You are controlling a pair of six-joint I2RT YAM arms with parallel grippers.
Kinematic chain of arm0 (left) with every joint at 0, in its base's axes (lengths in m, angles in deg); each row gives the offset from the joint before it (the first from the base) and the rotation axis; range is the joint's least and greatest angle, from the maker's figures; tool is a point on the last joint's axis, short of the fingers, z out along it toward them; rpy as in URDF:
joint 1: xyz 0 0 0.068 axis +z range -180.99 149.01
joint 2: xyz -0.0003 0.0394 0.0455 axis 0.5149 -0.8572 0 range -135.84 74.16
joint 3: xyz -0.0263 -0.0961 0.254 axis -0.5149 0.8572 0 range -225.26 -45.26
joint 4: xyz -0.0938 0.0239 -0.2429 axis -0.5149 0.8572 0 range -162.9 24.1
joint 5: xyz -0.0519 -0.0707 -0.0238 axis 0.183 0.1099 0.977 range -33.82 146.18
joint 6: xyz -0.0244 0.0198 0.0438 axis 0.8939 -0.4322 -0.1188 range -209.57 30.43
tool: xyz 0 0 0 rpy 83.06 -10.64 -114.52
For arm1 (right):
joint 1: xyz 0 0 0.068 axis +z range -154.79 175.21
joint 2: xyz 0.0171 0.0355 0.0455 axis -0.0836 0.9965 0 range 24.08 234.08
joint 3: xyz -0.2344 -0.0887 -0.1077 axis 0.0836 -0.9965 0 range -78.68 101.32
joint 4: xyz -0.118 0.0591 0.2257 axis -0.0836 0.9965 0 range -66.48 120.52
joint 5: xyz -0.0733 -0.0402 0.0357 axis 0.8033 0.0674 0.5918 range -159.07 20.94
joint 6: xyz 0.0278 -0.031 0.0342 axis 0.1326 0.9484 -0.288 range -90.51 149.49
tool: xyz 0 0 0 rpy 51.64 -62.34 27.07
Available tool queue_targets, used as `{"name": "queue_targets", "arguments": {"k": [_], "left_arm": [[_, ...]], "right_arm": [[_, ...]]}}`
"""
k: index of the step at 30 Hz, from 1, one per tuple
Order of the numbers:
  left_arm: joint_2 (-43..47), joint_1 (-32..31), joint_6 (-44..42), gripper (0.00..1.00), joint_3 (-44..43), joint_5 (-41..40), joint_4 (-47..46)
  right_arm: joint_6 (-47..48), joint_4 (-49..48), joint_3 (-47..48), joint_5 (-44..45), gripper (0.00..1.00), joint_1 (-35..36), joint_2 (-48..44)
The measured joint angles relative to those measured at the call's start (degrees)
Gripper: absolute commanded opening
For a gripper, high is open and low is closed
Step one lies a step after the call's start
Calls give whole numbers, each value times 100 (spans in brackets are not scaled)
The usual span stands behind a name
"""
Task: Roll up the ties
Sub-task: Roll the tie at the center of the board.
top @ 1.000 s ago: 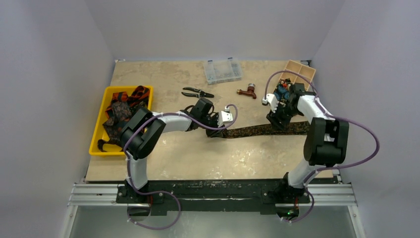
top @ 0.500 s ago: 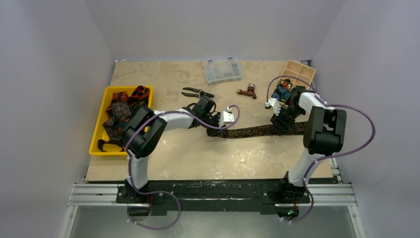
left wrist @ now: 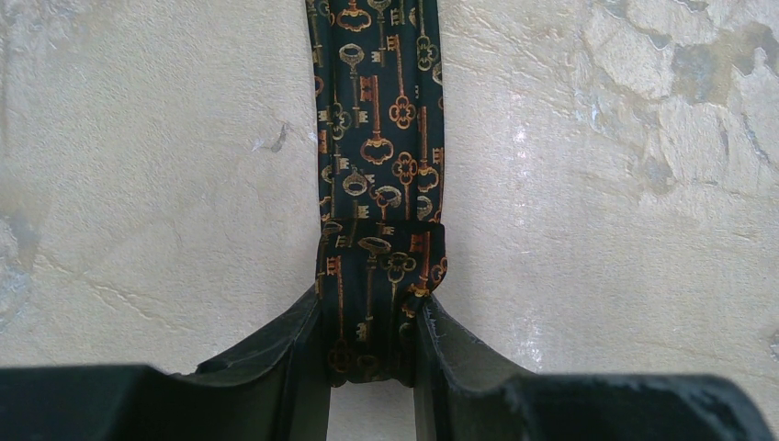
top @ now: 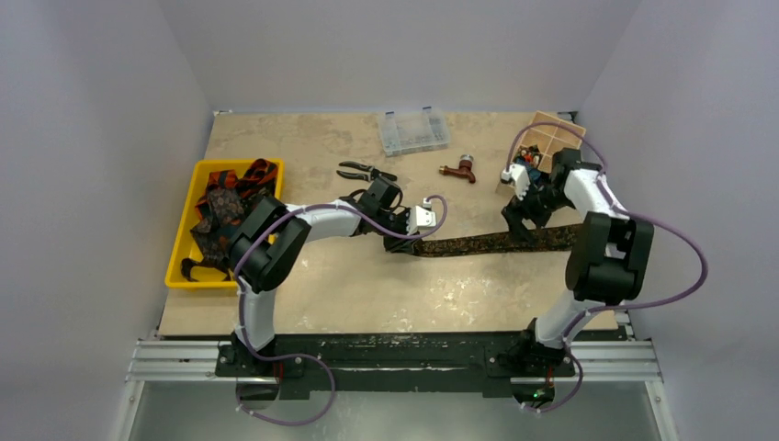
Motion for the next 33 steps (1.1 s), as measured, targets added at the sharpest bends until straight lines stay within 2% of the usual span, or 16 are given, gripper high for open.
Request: {"name": "queue_targets", "arguments": {"k": [3, 6, 9, 13, 18, 23, 27, 33], "left_arm": [[-9, -2, 2, 13, -17, -2, 22], [-13, -2, 2, 13, -26, -2, 33], [-13, -2, 2, 14, -28, -7, 39], [-17, -2, 4, 15, -33, -9, 44], [-20, -7, 17, 15, -39, -17, 50], [-24, -11, 17, 15, -48, -28, 59], [-26, -15, 20, 15, -61, -44, 81], [-26, -20, 22, 15, -63, -55, 81]], "right_arm": [[-756, -323, 146, -520, 98, -11, -551], [-2317, -1279, 153, -726, 98, -4, -1193], [-3392, -1808, 323, -1239, 82, -46, -1390], [-4435, -1860, 765, -2184, 71, -7, -745], [-6199, -2527, -610, -2507, 52, 378, -570], [-7635, -3364, -1480, -2378, 40, 1600, -610], [-8402, -4019, -1620, -2317, 39, 2352, -481], [-8939, -4625, -1624, -2155, 43, 2669, 63]]}}
